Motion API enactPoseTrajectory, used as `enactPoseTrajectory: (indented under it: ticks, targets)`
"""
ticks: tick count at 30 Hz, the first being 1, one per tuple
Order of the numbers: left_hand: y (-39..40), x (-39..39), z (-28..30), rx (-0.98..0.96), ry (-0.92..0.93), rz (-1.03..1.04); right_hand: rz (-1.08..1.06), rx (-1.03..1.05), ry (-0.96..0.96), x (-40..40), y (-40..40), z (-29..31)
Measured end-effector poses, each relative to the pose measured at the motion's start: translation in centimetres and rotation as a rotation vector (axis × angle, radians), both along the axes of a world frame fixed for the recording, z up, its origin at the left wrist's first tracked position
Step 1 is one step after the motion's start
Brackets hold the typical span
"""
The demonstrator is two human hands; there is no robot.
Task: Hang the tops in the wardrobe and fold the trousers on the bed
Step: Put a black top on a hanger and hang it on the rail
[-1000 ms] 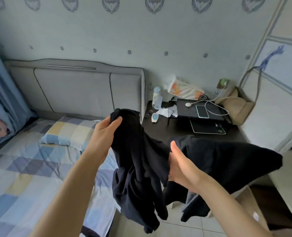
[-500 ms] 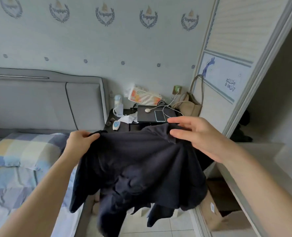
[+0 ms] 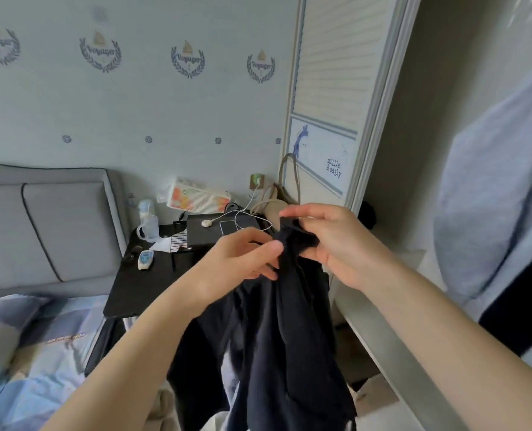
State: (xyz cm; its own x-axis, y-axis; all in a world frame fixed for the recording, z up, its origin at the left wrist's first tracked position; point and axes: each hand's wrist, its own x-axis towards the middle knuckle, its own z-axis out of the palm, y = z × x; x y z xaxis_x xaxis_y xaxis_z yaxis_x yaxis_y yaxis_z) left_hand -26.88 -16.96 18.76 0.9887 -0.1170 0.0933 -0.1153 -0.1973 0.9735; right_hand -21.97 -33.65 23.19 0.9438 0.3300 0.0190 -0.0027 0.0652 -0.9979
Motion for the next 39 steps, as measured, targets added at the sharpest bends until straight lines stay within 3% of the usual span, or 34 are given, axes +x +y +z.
enactPoseTrajectory:
  ticks: [4, 9, 13, 16, 20, 22, 26, 28, 32, 35, 37, 39]
  targets:
    - [-4.0, 1.7, -1.0, 0.076, -0.048, 0.127, 0.064, 0.044, 0.037, 0.1, -1.8, 1.2]
    - [-4.6, 3.8, -1.2, -0.073, -0.039, 0.178, -0.168, -0.524, -0.355, 0.7, -4.9, 1.6]
    - [-4.4, 4.7, 0.2, 0.038, -0.039, 0.036, -0.301, -0.996, -0.625, 2.0, -7.4, 1.5]
    - [-4.8, 5.5, 1.4, 0.115, -0.081, -0.004, -0.357, -0.949, -0.609, 3.0, -8.2, 0.7]
    - [-5.2, 6.5, 2.4, 0.225, -0.063, -0.005, -0.273, -0.385, -0.151, 4.2, -10.0, 0.3]
    - [-5.3, 7.2, 2.5, 0.355, -0.044, -0.031, -0.286, -0.289, -0.074, 4.6, -10.5, -0.1]
    - [-5.7, 7.7, 2.4, 0.444, 0.045, -0.194, -0.358, -0.288, -0.176, 5.1, -10.4, 0.0]
    - [-6.3, 7.8, 2.4, 0.477, -0.021, -0.207, -0.344, -0.294, -0.188, 5.1, -10.3, 0.7]
    - [-6.3, 10.1, 2.1, 0.598, -0.326, 0.101, -0.194, -0.373, -0.213, 4.9, -11.3, 2.1]
    - [-6.1, 11.1, 2.1, 0.794, -0.321, 0.048, -0.204, -0.51, -0.4, 4.8, -11.7, 2.8]
    - [-7.5, 11.1, 1.8, 0.819, -0.332, -0.04, -0.273, -0.613, -0.55, 5.2, -11.3, 2.9]
    - [-9.0, 12.5, 1.1, 0.86, -0.436, -0.001, -0.389, -0.656, -0.649, 5.9, -11.0, 3.2]
